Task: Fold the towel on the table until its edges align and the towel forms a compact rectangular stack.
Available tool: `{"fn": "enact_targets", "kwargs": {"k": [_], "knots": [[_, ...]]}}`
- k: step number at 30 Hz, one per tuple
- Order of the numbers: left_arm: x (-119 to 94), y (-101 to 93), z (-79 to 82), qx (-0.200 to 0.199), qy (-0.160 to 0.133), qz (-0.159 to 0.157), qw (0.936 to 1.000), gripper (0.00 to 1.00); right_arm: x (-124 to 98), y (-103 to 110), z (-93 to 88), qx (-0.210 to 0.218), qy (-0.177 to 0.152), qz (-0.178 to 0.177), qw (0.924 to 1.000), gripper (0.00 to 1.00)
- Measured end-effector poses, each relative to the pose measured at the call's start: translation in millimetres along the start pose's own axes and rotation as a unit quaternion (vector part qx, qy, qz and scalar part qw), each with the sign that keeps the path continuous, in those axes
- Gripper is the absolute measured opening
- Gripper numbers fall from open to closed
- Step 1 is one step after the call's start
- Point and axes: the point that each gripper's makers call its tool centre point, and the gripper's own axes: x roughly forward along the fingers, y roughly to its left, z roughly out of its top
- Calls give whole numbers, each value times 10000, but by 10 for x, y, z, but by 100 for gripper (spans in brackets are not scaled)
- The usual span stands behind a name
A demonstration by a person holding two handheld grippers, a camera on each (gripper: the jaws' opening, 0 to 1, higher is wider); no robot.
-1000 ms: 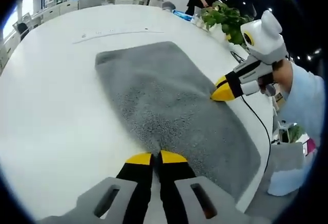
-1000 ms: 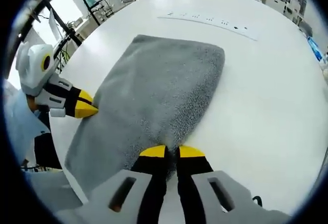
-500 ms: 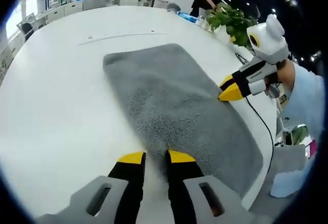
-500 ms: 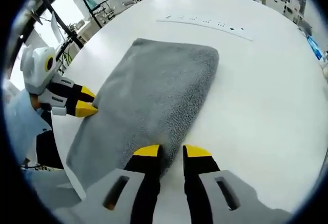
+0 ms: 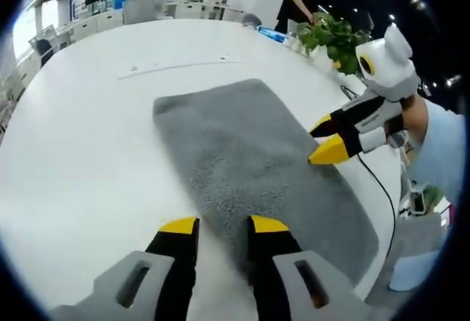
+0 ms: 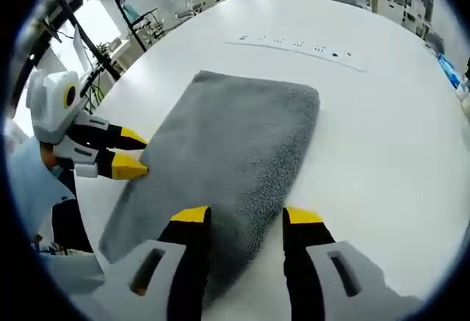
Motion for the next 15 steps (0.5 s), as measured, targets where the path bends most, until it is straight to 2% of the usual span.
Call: {"fn": "enact_targets", "kwargs": {"k": [2,6,9,12,15], "knots": [[121,109,62,71,-6,100,9999,34,19,37,8,-67,33,-36,10000,49],[121,69,64,75,-33,191,9998,40,48,78,-4,-74,40,-76,9999,51],[147,60,65,97,-11,230,9997,41,72,53,-19,-83,61,-115,9999,51],[152,59,7,270,141,353,9989,41,64,34,-30,-172,91,-160,9997,49],[145,49,19,326,139,363,9987,41,42,3,-52,-210,122,-203,9995,47]]}}
